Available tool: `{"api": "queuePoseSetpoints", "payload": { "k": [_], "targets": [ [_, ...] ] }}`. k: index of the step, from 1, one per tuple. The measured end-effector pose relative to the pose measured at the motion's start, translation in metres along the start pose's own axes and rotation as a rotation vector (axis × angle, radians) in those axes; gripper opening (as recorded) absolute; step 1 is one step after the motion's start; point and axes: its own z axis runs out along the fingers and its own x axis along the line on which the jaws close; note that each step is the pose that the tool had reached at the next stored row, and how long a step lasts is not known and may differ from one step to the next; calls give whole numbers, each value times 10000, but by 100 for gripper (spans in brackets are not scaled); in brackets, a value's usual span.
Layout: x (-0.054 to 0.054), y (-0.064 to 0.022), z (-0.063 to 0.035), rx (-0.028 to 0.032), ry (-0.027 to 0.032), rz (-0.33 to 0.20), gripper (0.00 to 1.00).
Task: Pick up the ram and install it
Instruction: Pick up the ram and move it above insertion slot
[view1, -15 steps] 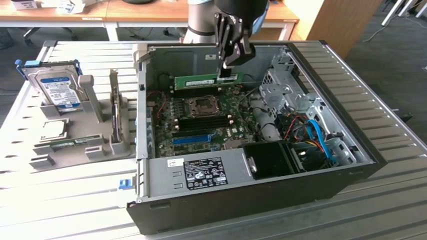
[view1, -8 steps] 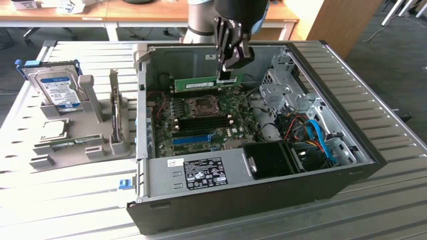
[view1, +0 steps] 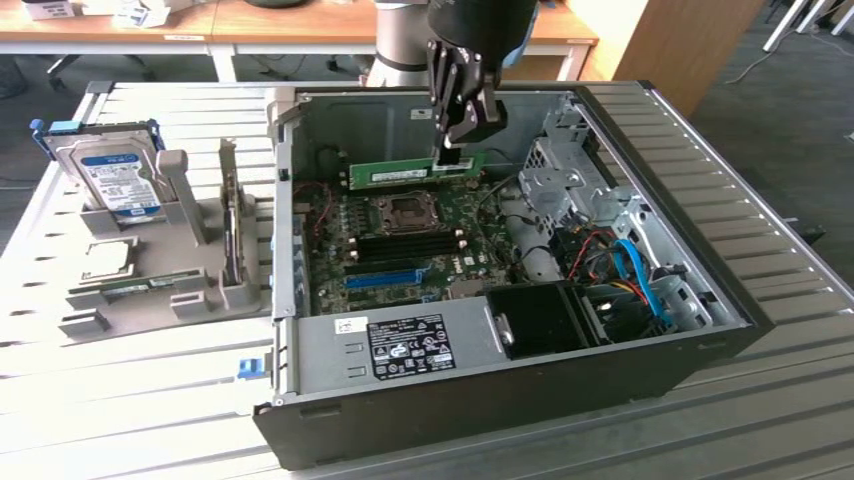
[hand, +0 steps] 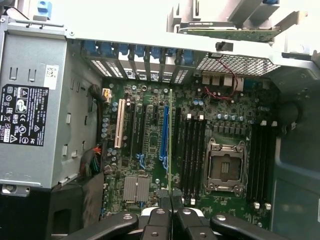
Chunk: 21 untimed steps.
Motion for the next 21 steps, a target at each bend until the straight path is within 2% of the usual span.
{"api": "queuePoseSetpoints", "payload": {
  "k": [4,9,12,21],
  "targets": [
    [-16,-1,3,2,-8,0,12],
    [-58,-4,12,6,-80,-4,12],
    [-97,-8,25,9,-100,-5,12],
    [-332,-23,69,7,-98,-2,12]
  ]
}}
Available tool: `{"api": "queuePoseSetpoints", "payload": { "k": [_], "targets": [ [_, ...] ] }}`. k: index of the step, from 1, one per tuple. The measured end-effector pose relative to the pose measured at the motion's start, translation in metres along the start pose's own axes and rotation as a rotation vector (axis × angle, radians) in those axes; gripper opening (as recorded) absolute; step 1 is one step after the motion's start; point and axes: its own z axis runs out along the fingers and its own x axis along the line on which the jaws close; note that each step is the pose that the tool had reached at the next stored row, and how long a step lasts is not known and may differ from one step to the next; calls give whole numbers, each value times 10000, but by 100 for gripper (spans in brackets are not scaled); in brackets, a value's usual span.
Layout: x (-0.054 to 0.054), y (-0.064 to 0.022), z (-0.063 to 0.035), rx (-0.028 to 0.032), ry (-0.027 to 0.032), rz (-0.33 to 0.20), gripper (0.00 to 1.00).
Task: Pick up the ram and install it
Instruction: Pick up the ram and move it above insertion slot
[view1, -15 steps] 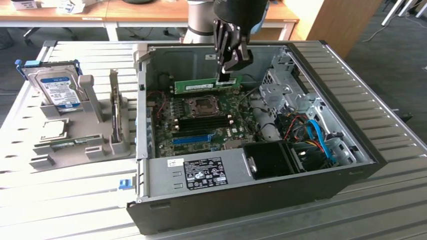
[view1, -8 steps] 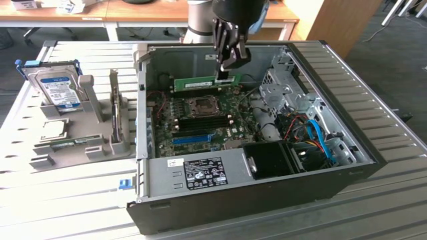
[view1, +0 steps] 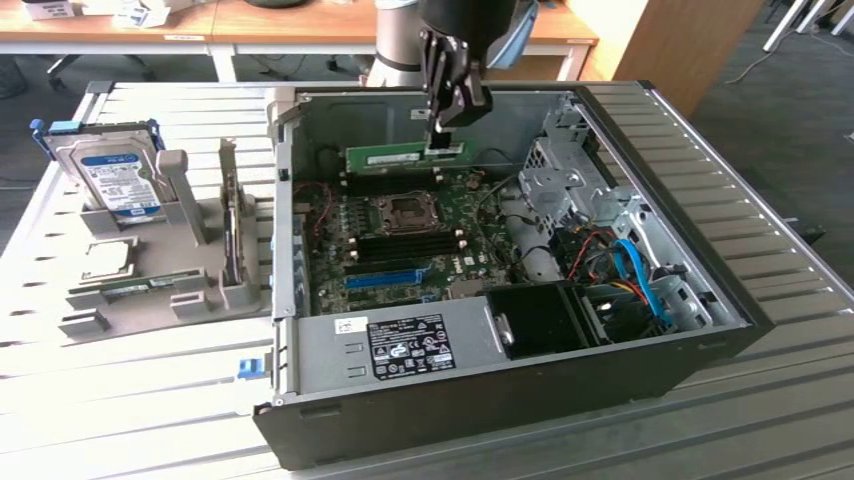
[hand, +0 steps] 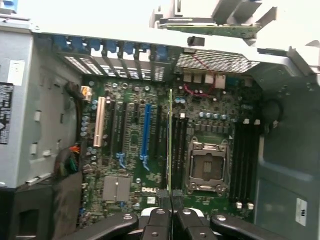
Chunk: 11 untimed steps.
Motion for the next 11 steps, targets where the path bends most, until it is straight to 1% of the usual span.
{"api": "queuePoseSetpoints", "payload": {
  "k": [3,11],
  "targets": [
    [-75,-5,14,0,-1,1,12],
    [-190,-12,34,1,-2,5,12]
  ]
}}
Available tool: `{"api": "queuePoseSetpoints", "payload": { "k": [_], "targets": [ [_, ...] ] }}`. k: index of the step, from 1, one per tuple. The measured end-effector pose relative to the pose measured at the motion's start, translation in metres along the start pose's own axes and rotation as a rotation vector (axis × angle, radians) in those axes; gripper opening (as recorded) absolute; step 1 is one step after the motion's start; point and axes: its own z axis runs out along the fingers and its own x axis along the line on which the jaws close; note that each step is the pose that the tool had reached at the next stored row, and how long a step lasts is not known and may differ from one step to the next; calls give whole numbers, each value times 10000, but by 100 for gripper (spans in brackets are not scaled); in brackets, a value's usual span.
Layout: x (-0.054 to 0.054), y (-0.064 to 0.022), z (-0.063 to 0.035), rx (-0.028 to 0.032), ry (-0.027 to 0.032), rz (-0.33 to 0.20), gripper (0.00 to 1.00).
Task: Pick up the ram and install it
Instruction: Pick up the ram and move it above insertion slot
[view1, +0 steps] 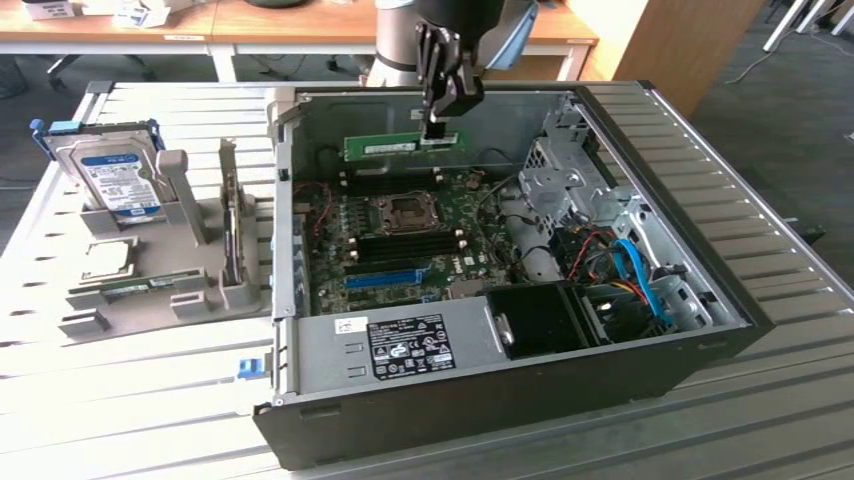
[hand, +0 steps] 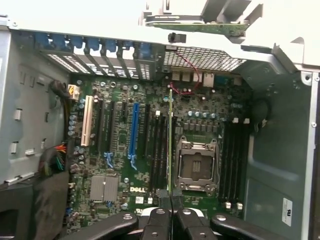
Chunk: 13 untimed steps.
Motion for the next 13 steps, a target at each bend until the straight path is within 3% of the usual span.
{"api": "queuePoseSetpoints", "payload": {
  "k": [13],
  "targets": [
    [-41,-5,41,3,-5,133,12]
  ]
}}
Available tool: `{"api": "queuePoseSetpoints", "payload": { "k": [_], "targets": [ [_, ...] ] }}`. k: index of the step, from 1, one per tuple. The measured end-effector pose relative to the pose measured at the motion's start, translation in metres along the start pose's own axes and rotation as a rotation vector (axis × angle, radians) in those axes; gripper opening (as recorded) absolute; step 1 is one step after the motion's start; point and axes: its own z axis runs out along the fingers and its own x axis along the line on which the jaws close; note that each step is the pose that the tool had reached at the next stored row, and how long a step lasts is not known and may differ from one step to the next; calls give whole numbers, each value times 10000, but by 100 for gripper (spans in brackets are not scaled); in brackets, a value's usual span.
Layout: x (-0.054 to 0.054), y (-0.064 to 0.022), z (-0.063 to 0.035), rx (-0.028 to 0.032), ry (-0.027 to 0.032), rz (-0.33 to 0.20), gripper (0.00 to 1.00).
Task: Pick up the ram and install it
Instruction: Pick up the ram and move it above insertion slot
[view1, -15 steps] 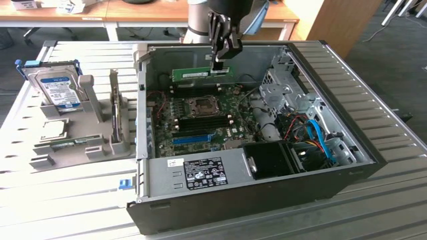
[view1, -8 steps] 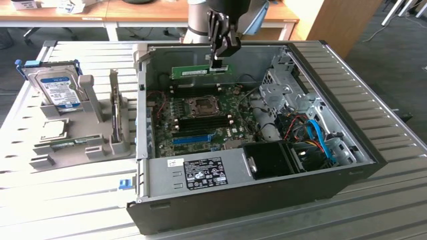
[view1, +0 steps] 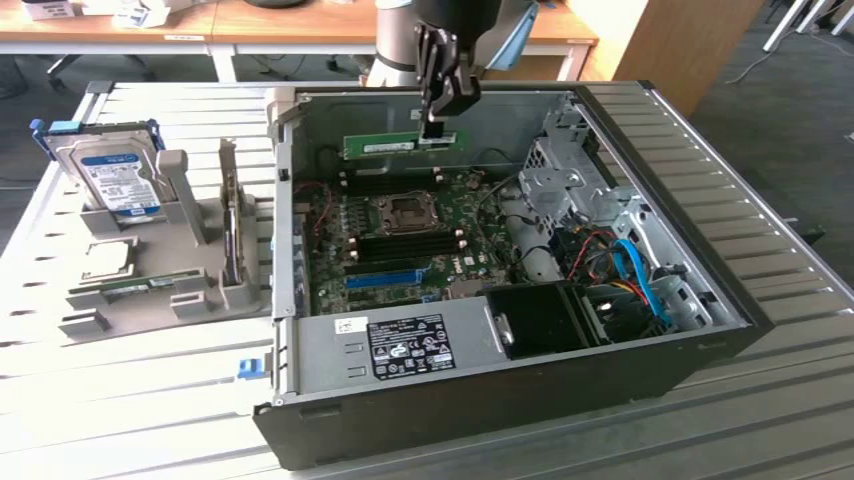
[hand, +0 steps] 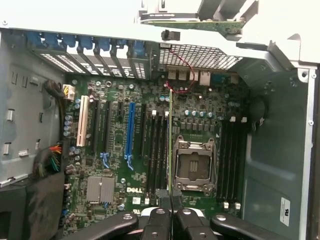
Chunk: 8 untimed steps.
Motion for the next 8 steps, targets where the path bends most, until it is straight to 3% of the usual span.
{"api": "queuePoseSetpoints", "payload": {
  "k": [8],
  "targets": [
    [0,-2,13,7,-9,197,12]
  ]
}}
